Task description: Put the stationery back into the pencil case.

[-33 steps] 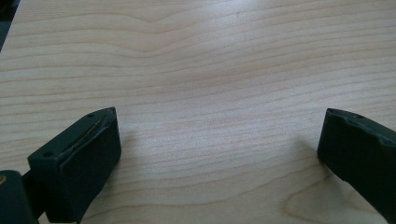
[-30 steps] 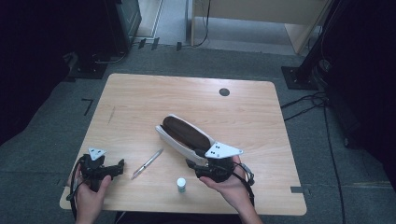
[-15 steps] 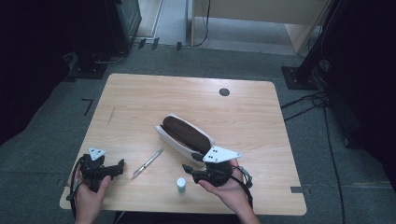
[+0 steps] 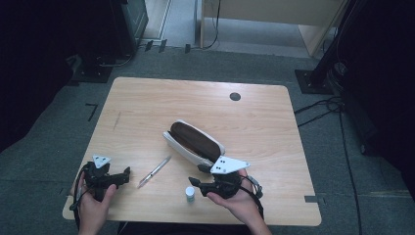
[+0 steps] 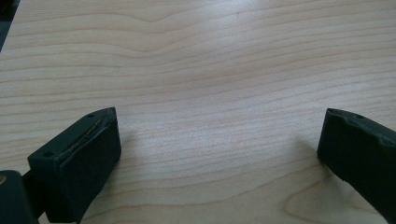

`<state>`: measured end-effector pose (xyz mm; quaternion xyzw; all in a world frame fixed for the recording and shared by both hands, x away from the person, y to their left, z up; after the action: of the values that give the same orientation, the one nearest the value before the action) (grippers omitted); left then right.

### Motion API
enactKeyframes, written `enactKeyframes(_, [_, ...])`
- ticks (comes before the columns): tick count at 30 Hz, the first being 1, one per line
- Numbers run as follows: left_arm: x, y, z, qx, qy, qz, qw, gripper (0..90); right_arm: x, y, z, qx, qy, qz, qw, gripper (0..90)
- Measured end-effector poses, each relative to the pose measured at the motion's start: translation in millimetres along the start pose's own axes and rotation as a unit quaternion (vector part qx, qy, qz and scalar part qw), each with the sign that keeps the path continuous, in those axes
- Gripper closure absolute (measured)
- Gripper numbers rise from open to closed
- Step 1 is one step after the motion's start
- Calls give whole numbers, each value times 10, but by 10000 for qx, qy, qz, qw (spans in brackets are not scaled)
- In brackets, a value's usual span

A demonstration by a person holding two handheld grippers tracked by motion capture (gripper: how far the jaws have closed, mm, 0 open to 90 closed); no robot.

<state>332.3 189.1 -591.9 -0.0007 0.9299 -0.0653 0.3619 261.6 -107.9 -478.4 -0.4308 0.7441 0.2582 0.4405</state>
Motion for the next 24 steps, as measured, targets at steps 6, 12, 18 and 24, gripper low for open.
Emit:
enactKeyframes(6, [0, 0, 0, 1, -1, 0, 10000, 0, -8, 65, 19, -98, -4, -72, 9999, 482])
enactKeyframes(12, [0, 0, 0, 0, 1, 1, 10000, 0, -21, 151, 24, -327, -38, -152, 9993, 504])
enactKeyframes(18, [0, 0, 0, 0, 1, 1, 10000, 0, 20, 200, 40, -519, -2, -230, 9984, 545])
enactKeyframes(24, [0, 0, 0, 1, 0, 0, 10000, 0, 49, 270, 66, -712, 63, -394, 9967, 555])
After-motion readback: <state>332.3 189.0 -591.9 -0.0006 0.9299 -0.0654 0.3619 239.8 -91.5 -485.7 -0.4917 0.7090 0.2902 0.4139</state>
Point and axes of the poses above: each handheld gripper's, and its own axes: z roughly forward along the jaws, x roughly out of its underside, y roughly to its left, the point moved 10 cm from there along z, roughly forward along the jaws, and after that the axes turned 11 degrees about -z, right-handed, at the moved point
